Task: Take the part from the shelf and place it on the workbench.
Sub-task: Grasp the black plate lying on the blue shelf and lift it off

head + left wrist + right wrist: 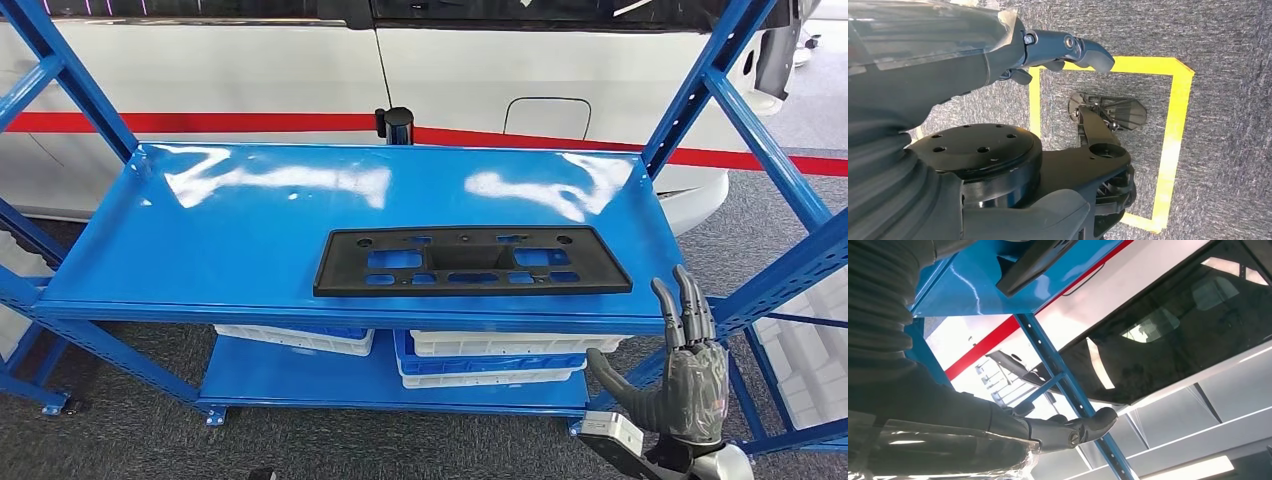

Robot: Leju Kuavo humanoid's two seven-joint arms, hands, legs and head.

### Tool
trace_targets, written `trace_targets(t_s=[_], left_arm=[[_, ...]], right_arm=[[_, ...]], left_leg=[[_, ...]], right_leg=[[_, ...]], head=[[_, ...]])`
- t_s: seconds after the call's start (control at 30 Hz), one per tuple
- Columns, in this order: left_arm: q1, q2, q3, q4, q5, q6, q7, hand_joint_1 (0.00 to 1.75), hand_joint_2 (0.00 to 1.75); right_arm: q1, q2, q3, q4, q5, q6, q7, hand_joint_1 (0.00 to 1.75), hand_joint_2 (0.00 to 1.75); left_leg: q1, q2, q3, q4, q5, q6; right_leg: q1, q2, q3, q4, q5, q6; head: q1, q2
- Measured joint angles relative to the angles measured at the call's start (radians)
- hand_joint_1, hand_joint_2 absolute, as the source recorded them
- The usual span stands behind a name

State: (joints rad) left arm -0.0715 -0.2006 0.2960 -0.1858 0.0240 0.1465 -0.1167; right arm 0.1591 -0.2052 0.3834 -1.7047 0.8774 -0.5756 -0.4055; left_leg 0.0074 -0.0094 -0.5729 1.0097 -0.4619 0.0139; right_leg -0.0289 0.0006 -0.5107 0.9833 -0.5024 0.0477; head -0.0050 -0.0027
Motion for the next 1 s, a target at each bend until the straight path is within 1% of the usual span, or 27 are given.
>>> trace_targets(t_s=[0.13,0.27,0.4,0.53,0.63,0.73,0.83,1.0], left_arm=[[0.0,0.0,-0.002,0.0,-0.008,-0.017,-0.001,0.0,1.75],[-0.003,0.006,-0.018,0.0,-0.035,-0.069,0.001,0.0,1.75],[-0.015,0.013,-0.04,0.0,-0.061,-0.095,0.019,0.0,1.75],[-0.031,0.018,-0.068,0.0,-0.094,-0.114,0.046,0.0,1.75],[-0.054,0.021,-0.098,0.0,-0.14,-0.137,0.111,0.0,1.75],[-0.095,0.021,-0.13,0.0,-0.162,-0.146,0.159,0.0,1.75],[-0.114,0.02,-0.148,0.0,-0.17,-0.147,0.171,0.0,1.75],[-0.119,0.021,-0.169,0.0,-0.182,-0.147,0.177,0.0,1.75]], right_arm=[[-0.002,0.002,0.004,0.003,0.022,-0.004,0.01,0.0,1.75],[-0.015,0.012,0.008,0.009,0.108,-0.012,0.055,0.0,1.75],[-0.033,0.031,0.012,0.019,0.195,-0.012,0.105,0.0,1.75],[-0.048,0.05,0.013,0.031,0.244,0.001,0.144,0.0,1.75],[-0.101,0.091,0.021,0.092,0.282,0.051,0.186,0.0,1.75],[-0.203,0.165,0.04,0.237,0.306,0.053,0.219,0.0,1.75],[-0.264,0.213,0.053,0.336,0.313,0.05,0.236,0.0,1.75],[-0.312,0.252,0.059,0.427,0.319,0.052,0.259,0.0,1.75]], left_leg=[[0.0,0.0,0.0,0.0,0.0,0.0],[0.0,0.0,0.0,0.0,0.0,0.0],[0.0,0.0,0.0,0.0,0.0,0.0],[0.0,0.0,0.0,0.0,0.0,0.0],[0.0,0.002,0.0,0.0,0.001,0.0],[0.0,0.003,0.001,0.0,0.002,0.001],[0.001,0.0,0.001,0.0,0.003,0.001],[0.0,0.0,-0.001,0.0,0.003,0.001]], right_leg=[[0.0,0.0,0.002,0.0,0.0,0.0],[0.0,0.0,0.002,0.0,0.0,0.0],[0.0,0.0,0.002,0.0,0.0,0.0],[0.0,0.0,0.002,0.0,0.0,0.0],[0.0,0.002,0.002,0.001,0.001,0.0],[0.0,0.003,0.002,0.001,0.002,0.001],[0.0,0.0,0.003,0.001,0.002,0.002],[0.0,0.0,0.002,0.001,0.002,0.002]], head=[[0.0,0.0],[0.0,0.0],[0.0,0.0],[0.0,0.0],[0.0,0.0],[0.0,0.0],[0.0,0.0],[0.0,0.0]])
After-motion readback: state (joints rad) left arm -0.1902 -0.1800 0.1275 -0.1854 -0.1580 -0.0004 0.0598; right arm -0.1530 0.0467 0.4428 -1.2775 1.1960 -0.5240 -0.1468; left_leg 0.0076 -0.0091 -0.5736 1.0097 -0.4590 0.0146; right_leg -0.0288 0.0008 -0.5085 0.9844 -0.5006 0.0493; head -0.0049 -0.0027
